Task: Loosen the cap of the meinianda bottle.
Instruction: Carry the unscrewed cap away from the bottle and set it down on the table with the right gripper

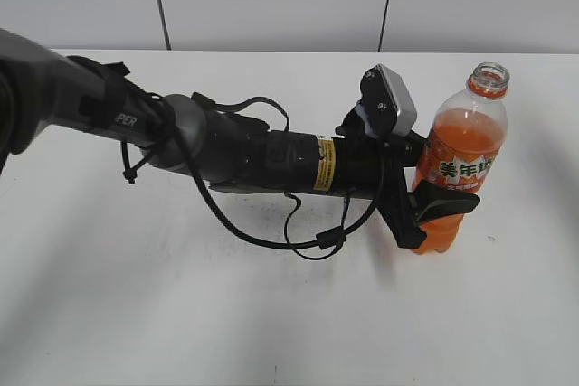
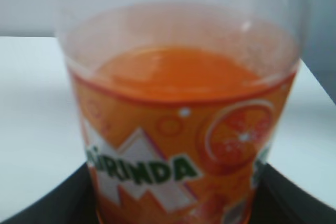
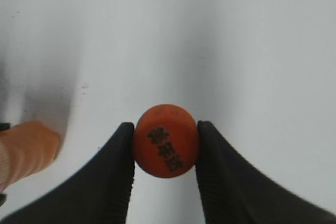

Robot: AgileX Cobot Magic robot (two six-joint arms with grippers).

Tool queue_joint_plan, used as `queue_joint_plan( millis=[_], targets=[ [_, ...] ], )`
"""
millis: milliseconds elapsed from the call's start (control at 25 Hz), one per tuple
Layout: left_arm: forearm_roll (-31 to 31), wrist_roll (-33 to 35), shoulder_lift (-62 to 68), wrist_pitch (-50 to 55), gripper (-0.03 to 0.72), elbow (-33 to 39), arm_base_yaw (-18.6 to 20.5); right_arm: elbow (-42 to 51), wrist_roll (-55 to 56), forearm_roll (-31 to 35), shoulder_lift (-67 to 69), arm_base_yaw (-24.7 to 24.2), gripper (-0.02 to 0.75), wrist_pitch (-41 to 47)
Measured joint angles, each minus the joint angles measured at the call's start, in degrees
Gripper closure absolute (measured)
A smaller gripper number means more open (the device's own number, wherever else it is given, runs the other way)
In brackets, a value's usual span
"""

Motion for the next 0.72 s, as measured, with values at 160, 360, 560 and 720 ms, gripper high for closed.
queue_joint_plan(
  millis=[160,360,560,720],
  targets=[
    [-0.06,0.0,0.0,-0.05,0.262,0.0,0.0,0.14,-2.84,1.11,9.7,-2.05,0.465,-8.43],
    [-0.11,0.0,0.0,-0.05,0.262,0.0,0.0,0.33,-7.91,4.89,22.0,-2.16,0.465,-15.9],
    [-0.11,-0.02,0.0,-0.05,0.262,0.0,0.0,0.33,-9.56,6.39,28.11,-2.16,0.465,-20.08],
    [-0.11,-0.02,0.0,-0.05,0.262,0.0,0.0,0.33,-10.98,8.34,30.52,-2.16,0.465,-21.03]
  ],
)
